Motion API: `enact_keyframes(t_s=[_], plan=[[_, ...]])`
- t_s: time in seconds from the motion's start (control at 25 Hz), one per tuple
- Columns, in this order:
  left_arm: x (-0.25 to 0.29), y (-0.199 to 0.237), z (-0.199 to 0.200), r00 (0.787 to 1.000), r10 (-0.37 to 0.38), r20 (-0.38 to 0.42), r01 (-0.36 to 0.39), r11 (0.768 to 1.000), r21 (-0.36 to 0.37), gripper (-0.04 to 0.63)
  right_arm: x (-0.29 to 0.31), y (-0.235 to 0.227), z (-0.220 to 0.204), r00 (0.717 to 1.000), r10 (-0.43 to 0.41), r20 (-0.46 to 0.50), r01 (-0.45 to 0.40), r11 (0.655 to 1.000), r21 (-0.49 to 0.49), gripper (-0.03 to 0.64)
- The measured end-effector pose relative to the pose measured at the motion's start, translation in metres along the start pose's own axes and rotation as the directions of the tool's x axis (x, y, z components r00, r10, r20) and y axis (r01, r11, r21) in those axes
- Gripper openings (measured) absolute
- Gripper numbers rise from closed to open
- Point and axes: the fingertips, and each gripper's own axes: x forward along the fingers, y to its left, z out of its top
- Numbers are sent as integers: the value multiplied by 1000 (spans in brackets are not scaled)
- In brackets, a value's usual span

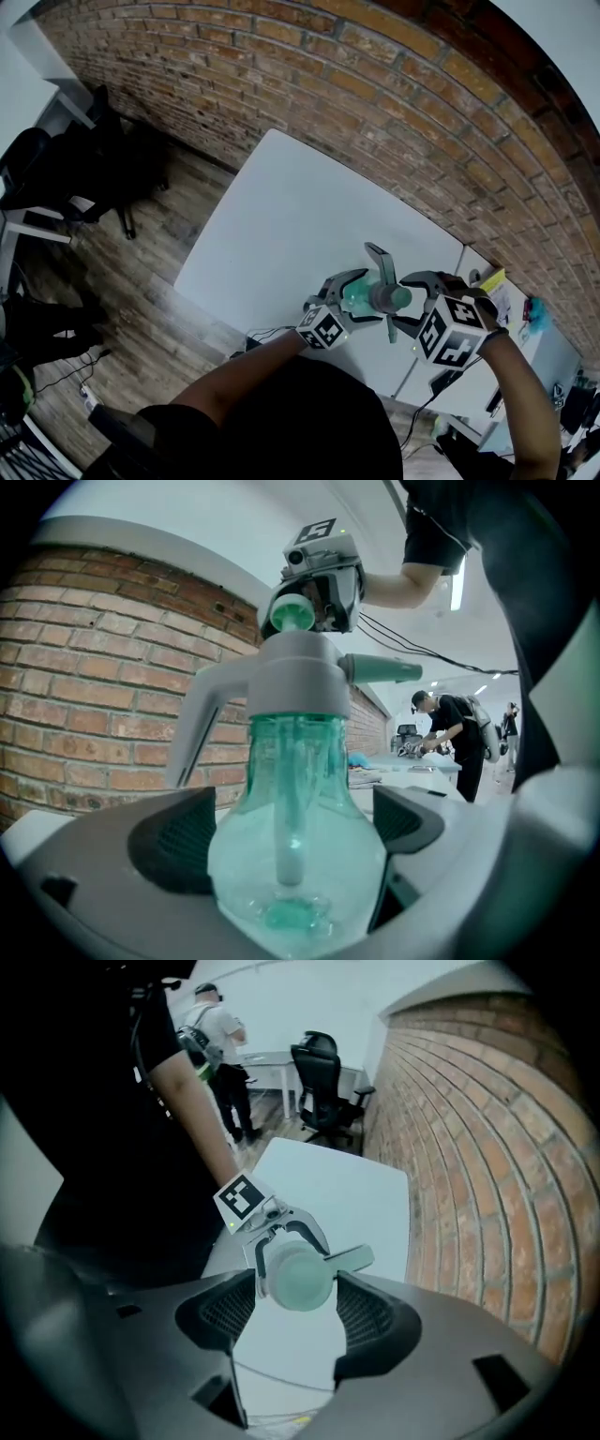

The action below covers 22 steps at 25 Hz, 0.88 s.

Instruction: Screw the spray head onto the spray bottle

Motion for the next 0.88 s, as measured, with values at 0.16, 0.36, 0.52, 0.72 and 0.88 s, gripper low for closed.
enact_keyframes(t_s=[0.16,0.36,0.52,0.72,0.88], plan=[[0,0,1,1000,-6,1,6,1000,-1,518,8,2,-2,995,-29,-91,-8,926,-378,271],[1,0,1,1000,-9,6,9,1000,0,518,26,4,-7,980,-107,-166,-42,707,-706,271],[1,0,1,1000,-10,6,10,1000,5,518,38,9,-9,974,-121,-191,-79,608,-790,271],[-1,0,1,1000,-5,10,5,1000,7,518,41,11,-6,979,-65,-192,-90,712,-697,270],[0,0,1,1000,-8,10,8,1000,6,518,42,10,-6,987,4,-161,-87,854,-513,270]])
